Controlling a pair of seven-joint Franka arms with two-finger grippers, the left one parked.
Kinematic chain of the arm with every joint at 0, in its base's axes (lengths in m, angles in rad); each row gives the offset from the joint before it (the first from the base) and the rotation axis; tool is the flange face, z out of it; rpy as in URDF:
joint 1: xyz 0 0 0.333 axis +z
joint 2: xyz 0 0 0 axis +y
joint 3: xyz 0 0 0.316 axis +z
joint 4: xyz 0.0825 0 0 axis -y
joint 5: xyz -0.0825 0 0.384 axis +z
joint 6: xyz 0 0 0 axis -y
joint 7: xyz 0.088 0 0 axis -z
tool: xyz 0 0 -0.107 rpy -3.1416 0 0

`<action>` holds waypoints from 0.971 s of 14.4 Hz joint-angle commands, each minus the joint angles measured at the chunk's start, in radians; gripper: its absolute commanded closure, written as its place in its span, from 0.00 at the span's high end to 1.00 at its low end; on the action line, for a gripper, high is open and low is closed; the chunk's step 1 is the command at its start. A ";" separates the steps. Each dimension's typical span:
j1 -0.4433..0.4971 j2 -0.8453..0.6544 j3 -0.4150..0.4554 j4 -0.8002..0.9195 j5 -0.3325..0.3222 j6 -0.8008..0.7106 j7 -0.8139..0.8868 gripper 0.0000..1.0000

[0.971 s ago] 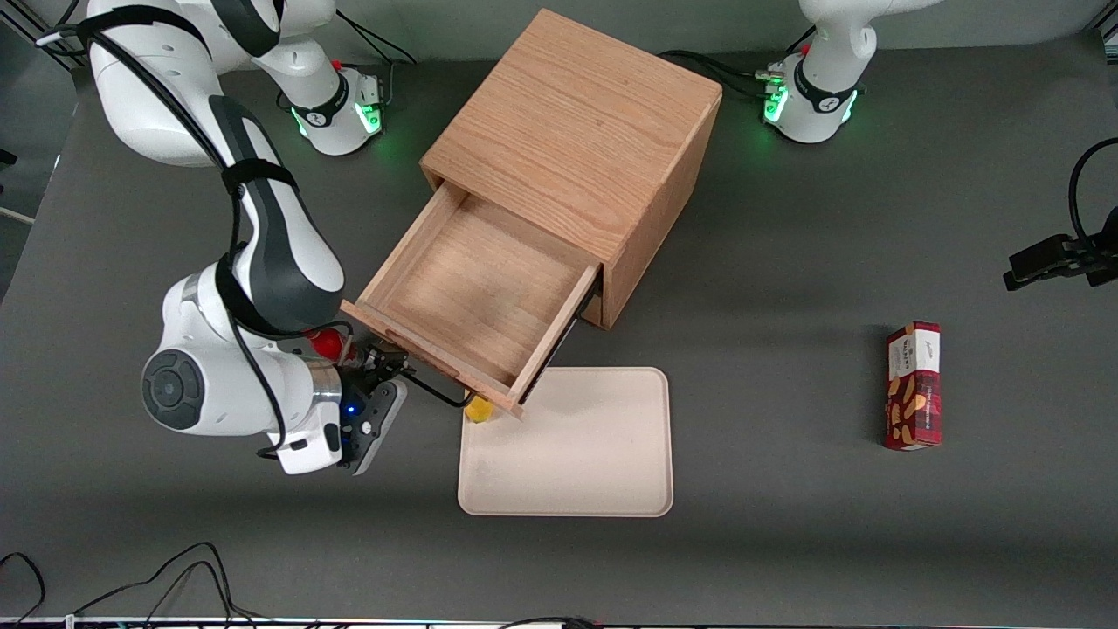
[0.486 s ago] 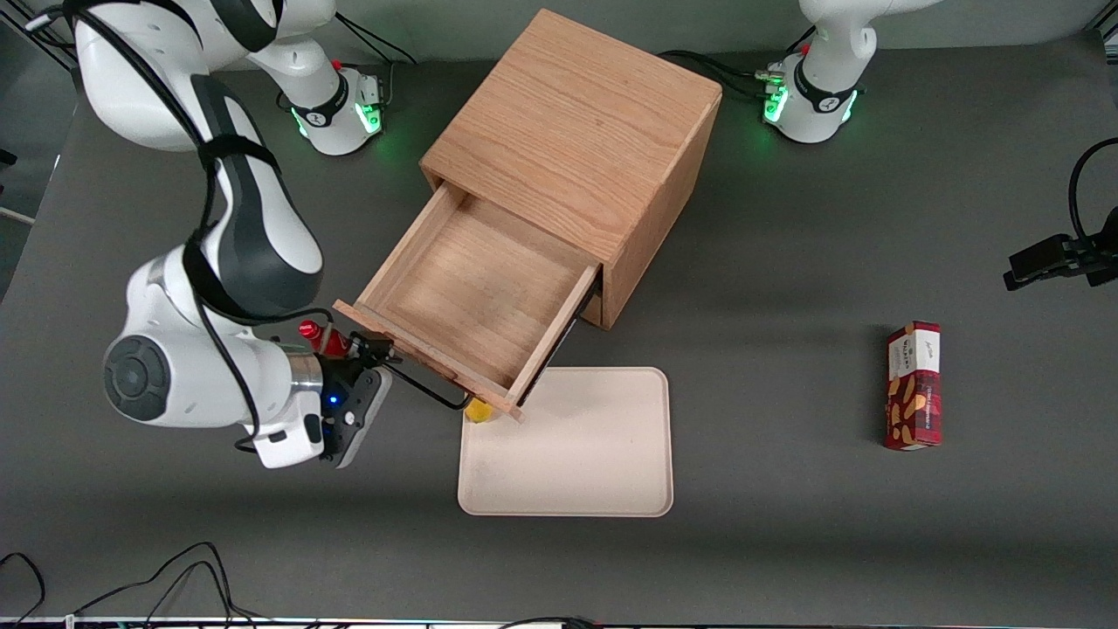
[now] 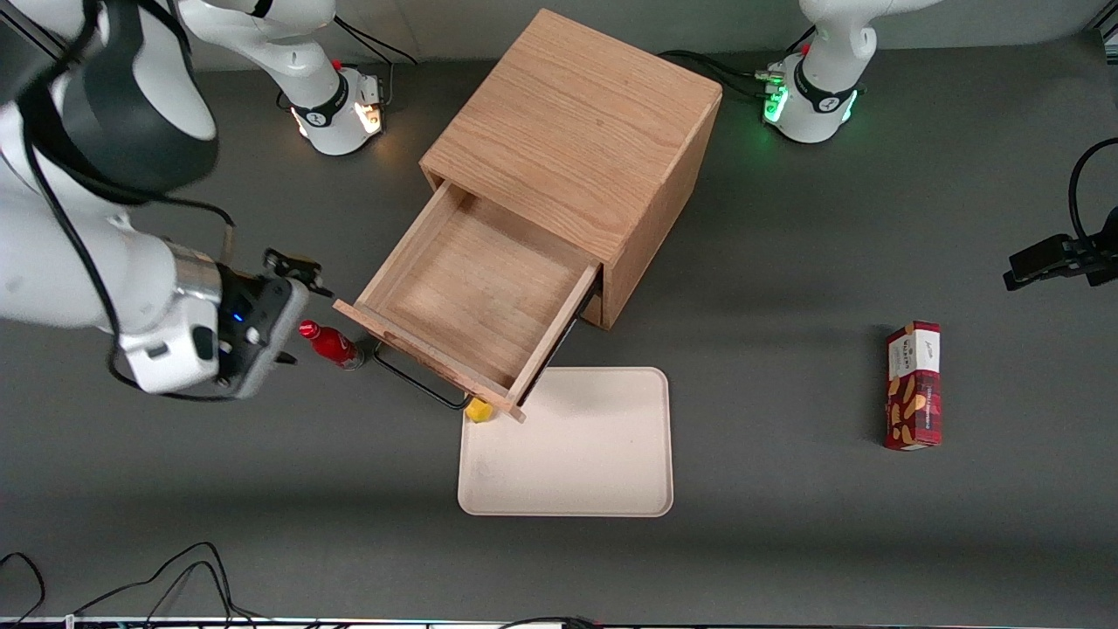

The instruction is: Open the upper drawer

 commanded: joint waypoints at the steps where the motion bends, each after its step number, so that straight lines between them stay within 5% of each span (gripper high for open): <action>1: -0.049 -0.274 0.003 -0.331 -0.029 0.060 0.007 1.00; 8: -0.187 -0.694 0.017 -0.738 -0.070 0.117 0.093 1.00; 12: -0.282 -0.674 0.002 -0.717 -0.044 0.081 0.546 1.00; 14: -0.304 -0.612 0.002 -0.619 -0.046 0.010 0.596 1.00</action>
